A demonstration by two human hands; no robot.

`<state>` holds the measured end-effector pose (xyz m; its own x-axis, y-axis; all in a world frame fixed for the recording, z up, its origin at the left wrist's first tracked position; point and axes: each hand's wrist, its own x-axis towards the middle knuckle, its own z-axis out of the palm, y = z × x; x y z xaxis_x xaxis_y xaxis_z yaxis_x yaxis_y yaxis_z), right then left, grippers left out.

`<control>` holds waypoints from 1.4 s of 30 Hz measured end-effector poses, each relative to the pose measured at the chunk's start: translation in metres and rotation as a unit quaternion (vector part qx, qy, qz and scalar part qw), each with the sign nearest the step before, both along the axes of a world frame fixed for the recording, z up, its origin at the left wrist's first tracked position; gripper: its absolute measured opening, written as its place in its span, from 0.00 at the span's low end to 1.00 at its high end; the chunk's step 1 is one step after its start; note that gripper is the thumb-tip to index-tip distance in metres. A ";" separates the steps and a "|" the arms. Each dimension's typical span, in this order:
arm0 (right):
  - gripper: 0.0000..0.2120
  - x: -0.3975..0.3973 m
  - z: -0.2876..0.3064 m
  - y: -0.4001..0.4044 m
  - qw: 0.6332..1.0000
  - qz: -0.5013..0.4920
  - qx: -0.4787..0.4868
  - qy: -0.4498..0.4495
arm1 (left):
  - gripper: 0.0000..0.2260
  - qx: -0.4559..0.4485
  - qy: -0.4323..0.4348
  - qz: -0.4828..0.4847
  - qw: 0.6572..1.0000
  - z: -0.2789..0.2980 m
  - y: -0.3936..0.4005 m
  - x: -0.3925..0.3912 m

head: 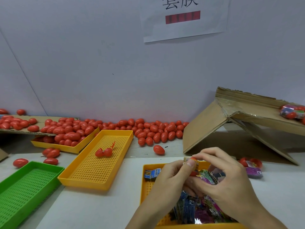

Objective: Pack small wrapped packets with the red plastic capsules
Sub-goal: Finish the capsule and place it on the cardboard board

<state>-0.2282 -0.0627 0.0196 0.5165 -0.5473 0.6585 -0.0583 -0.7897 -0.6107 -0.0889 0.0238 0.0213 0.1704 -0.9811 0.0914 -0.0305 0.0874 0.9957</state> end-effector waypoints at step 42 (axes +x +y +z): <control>0.19 0.003 -0.001 0.002 0.994 0.038 0.098 0.005 | 0.16 0.046 0.218 0.095 0.970 -0.005 -0.007 -0.009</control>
<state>-0.2252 -0.0604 0.0189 0.5678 -0.6231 0.5380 -0.0094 -0.6584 -0.7526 -0.0982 0.0164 0.0165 0.3516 -0.9290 -0.1157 0.3880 0.0321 0.9211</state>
